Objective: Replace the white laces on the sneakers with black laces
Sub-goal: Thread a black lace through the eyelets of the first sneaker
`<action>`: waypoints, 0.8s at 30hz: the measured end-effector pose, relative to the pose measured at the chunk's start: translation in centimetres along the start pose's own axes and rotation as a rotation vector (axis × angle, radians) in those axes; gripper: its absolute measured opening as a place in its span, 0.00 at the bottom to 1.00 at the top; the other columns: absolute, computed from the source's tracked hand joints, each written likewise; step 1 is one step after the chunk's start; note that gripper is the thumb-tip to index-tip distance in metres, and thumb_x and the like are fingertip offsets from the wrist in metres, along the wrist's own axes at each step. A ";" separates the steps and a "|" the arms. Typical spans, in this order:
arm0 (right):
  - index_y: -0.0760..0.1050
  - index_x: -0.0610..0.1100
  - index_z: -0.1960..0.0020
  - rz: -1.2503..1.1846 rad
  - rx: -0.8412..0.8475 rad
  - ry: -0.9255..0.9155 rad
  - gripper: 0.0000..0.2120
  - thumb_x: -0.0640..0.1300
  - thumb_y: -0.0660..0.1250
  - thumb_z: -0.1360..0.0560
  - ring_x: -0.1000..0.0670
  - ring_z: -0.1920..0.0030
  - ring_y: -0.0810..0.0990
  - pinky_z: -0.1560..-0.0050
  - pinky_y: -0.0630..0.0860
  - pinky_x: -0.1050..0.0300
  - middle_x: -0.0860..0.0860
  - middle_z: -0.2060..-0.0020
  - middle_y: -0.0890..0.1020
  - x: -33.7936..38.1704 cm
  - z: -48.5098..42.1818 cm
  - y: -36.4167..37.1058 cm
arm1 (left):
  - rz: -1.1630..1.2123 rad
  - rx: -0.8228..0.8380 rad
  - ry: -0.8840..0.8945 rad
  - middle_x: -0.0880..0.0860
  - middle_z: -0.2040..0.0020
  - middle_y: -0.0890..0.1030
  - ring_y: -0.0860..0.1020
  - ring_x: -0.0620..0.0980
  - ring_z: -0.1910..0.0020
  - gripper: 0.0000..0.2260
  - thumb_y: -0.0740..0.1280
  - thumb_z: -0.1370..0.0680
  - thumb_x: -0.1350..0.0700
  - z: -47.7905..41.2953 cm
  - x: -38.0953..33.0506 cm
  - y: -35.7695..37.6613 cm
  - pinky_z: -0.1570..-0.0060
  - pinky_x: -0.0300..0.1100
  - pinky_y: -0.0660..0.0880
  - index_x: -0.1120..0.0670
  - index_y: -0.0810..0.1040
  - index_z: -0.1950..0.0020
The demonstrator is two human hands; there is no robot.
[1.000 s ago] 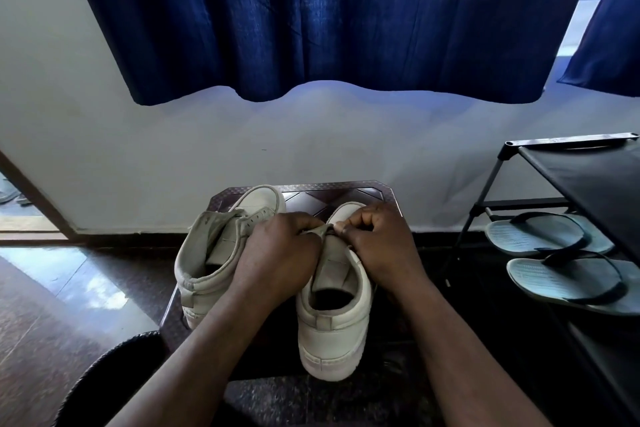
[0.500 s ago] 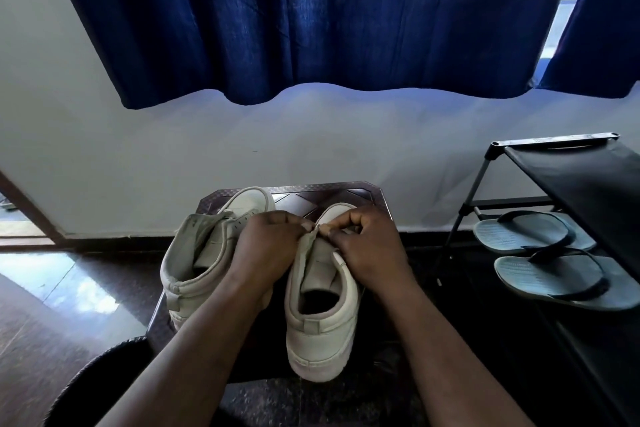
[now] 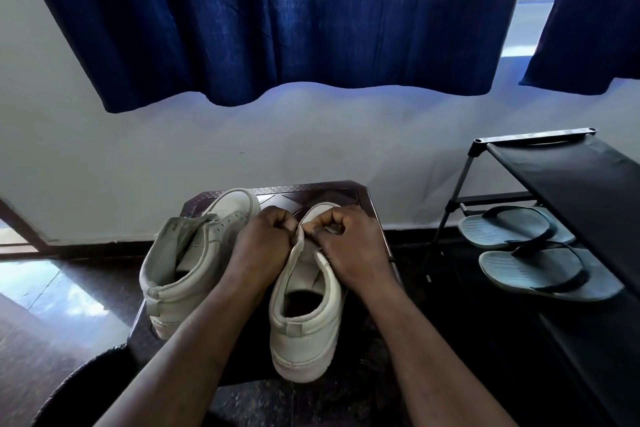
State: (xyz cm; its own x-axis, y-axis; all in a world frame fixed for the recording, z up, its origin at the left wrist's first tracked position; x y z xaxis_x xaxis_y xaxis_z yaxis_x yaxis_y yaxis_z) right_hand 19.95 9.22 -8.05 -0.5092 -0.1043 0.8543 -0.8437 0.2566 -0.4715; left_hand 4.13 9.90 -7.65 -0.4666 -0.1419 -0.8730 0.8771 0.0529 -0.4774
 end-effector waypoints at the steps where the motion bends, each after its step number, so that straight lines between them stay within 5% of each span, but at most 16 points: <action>1: 0.86 0.50 0.59 -0.001 0.005 -0.006 0.03 0.46 0.78 0.27 0.51 0.48 0.81 0.36 0.73 0.44 0.65 0.63 0.75 0.1 0.0 -0.1 | -0.018 -0.017 0.006 0.46 0.64 0.82 0.76 0.45 0.63 0.08 0.64 0.23 0.65 0.1 -0.2 -0.1 0.64 0.40 0.70 0.54 0.79 0.58; 3: 0.87 0.51 0.59 -0.005 0.005 -0.020 0.03 0.45 0.78 0.27 0.51 0.48 0.82 0.37 0.74 0.44 0.65 0.65 0.75 0.0 0.0 0.0 | -0.065 -0.040 0.026 0.47 0.62 0.83 0.78 0.46 0.60 0.09 0.64 0.23 0.65 0.3 -0.7 -0.4 0.61 0.42 0.71 0.53 0.78 0.59; 8: 0.77 0.72 0.64 0.015 -0.032 0.019 0.12 0.55 0.71 0.28 0.45 0.46 0.79 0.42 0.77 0.41 0.57 0.54 0.81 -0.9 -0.3 0.7 | -0.136 -0.037 0.090 0.46 0.59 0.85 0.82 0.48 0.55 0.08 0.67 0.22 0.60 0.1 -1.0 -1.0 0.54 0.44 0.74 0.50 0.81 0.60; 14: 0.74 0.60 0.66 0.034 -0.050 0.033 0.07 0.59 0.63 0.31 0.45 0.45 0.79 0.42 0.76 0.41 0.55 0.52 0.83 -1.7 -0.9 1.2 | -0.012 -0.049 0.049 0.47 0.60 0.86 0.82 0.45 0.58 0.04 0.74 0.22 0.53 0.5 -0.4 -0.9 0.58 0.41 0.75 0.52 0.85 0.55; 17: 0.73 0.60 0.67 0.042 -0.055 0.034 0.08 0.59 0.63 0.30 0.45 0.45 0.79 0.40 0.75 0.41 0.55 0.51 0.83 -2.1 -1.0 1.4 | -0.019 -0.047 0.034 0.47 0.58 0.86 0.81 0.43 0.57 0.04 0.73 0.20 0.55 0.5 -0.5 -0.8 0.59 0.38 0.73 0.52 0.84 0.54; 24: 0.76 0.68 0.63 0.002 -0.054 0.007 0.07 0.63 0.59 0.33 0.46 0.47 0.79 0.43 0.76 0.41 0.57 0.54 0.83 -2.2 -1.0 1.7 | -0.271 -0.104 0.119 0.52 0.52 0.83 0.79 0.58 0.47 0.06 0.64 0.19 0.59 0.5 -1.7 -1.2 0.54 0.46 0.68 0.53 0.78 0.53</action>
State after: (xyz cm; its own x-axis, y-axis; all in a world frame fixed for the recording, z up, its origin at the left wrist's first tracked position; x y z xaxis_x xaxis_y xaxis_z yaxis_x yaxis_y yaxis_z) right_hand 19.79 10.88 -10.47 -0.5097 -0.0974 0.8549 -0.8321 0.3083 -0.4610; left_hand 3.94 9.59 -5.58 -0.6972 -0.0484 -0.7152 0.7055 0.1306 -0.6966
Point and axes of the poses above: each hand's wrist, its own z-axis away from the middle knuckle, its own y-axis out of the palm, x = y × z, the point moved 6 cm from there along -z, towards the middle knuckle
